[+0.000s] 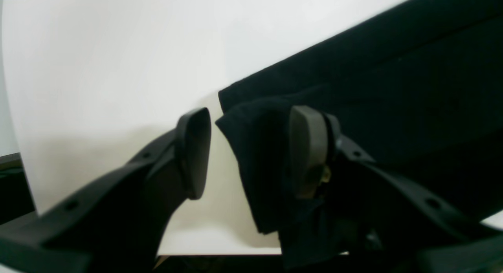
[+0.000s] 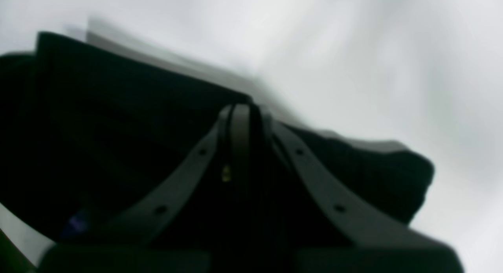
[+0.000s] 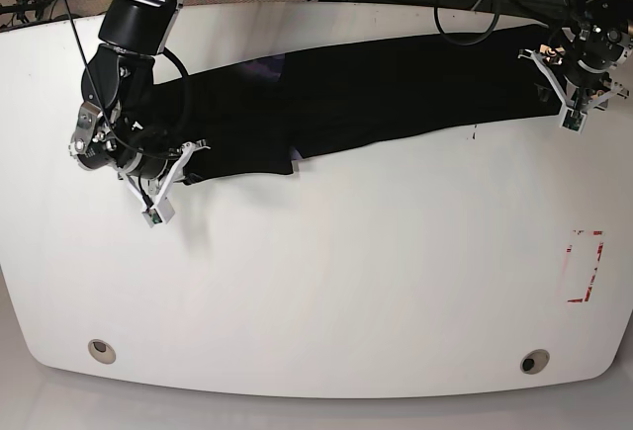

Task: Fold the T-shirt properly
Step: 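Lift the hem and fold it over toward the collar edge with both grippers, then release the folded hem and regrasp the folded strip's ends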

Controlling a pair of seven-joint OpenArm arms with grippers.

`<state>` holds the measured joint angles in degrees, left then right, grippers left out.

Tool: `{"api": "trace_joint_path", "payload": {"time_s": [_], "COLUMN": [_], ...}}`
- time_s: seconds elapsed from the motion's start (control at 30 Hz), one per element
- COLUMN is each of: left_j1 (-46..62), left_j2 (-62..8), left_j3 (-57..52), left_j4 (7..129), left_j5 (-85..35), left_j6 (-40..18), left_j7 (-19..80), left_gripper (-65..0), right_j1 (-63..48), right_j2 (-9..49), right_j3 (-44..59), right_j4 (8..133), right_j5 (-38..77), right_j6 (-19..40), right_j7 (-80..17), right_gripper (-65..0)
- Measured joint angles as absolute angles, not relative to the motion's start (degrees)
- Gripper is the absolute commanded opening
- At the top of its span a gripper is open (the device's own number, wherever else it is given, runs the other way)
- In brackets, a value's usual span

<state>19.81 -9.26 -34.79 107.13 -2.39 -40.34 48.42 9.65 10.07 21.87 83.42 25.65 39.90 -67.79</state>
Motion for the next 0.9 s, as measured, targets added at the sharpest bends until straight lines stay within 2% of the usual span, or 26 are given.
{"api": "trace_joint_path", "payload": {"time_s": [0.17, 0.37, 0.5, 0.83, 0.9], "left_j1": [17.78, 16.73, 15.55, 15.66, 15.53], "left_j2": [-9.26, -9.58, -9.74, -12.78, -13.08], "left_j3": [-33.17, -33.58, -33.47, -30.17, -30.04], "left_j4": [100.79, 97.78, 96.92, 96.33, 95.88], "left_j5": [-2.22, -2.59, -2.44, -2.59, -2.90], "left_j6": [-40.34, -40.32, -40.32, -40.14, -40.16], "left_j7": [48.47, 48.31, 48.18, 48.18, 47.94], "left_gripper": [-35.0, -35.0, -35.0, -35.0, -35.0], "right_j1": [6.55, 3.18, -1.50, -5.52, -5.23], "right_j2": [9.37, 9.56, 9.78, 10.00, 10.04], "right_j3": [21.67, 22.13, 22.02, 28.64, 30.06], "right_j4": [95.20, 102.61, 109.21, 107.11, 104.20], "right_j5": [26.13, 25.41, 26.46, 25.65, 26.24], "right_j6": [39.94, 39.88, 39.92, 39.94, 40.01], "right_j7": [-67.85, -74.30, -74.00, -74.13, -73.73], "right_gripper": [-65.0, -65.0, -65.0, -65.0, -61.7]}}
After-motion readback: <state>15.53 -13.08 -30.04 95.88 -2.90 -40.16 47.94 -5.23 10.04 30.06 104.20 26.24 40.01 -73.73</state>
